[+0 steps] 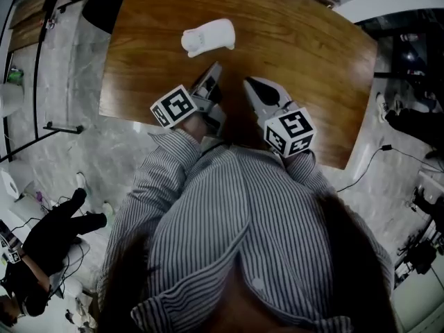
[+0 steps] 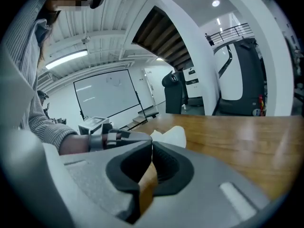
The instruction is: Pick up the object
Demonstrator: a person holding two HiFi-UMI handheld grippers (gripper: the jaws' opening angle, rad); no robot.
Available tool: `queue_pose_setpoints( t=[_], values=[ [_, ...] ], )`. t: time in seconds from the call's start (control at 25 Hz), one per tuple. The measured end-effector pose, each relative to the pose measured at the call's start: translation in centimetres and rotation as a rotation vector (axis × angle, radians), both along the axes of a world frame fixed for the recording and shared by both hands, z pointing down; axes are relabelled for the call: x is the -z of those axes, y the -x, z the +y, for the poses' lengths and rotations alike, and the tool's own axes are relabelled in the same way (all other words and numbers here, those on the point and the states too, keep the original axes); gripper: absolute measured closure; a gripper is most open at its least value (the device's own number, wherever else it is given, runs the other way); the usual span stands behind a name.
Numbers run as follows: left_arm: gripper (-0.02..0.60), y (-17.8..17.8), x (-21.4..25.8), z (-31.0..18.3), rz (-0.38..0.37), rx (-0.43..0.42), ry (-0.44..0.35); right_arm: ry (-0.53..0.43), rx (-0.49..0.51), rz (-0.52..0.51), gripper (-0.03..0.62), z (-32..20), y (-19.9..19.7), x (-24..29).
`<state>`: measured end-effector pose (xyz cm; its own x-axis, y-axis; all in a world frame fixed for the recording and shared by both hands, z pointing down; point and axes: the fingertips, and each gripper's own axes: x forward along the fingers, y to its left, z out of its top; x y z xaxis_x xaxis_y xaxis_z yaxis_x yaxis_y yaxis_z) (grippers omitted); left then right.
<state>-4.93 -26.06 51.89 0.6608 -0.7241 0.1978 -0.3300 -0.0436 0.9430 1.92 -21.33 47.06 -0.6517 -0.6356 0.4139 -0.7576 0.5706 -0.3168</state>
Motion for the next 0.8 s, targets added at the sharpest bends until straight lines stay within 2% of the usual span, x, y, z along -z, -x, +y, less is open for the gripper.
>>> queue_pose_setpoints(
  t=[0.12, 0.4, 0.6, 0.8],
  values=[
    [0.485, 0.1, -1.1, -1.4, 0.07, 0.067, 0.045, 0.01, -0.013, 0.007, 0.591, -0.2, -0.9, 0.0],
    [0.404, 1.4, -3.9, -3.9, 0.18, 0.232, 0.163, 0.045, -0.054, 0.006, 0.591, -1.5, -2.2, -1.3],
    [0.394, 0.9, -5.7, -5.0, 0.257, 0.309, 0.252, 0.059, -0.06, -0.011, 0.591, -2.9, -2.5, -2.0],
    [0.374, 0.6, -6.8, -5.6, 0.291, 0.355, 0.307, 0.063, -0.057, -0.013, 0.591, -3.4, -2.7, -2.1]
  ],
)
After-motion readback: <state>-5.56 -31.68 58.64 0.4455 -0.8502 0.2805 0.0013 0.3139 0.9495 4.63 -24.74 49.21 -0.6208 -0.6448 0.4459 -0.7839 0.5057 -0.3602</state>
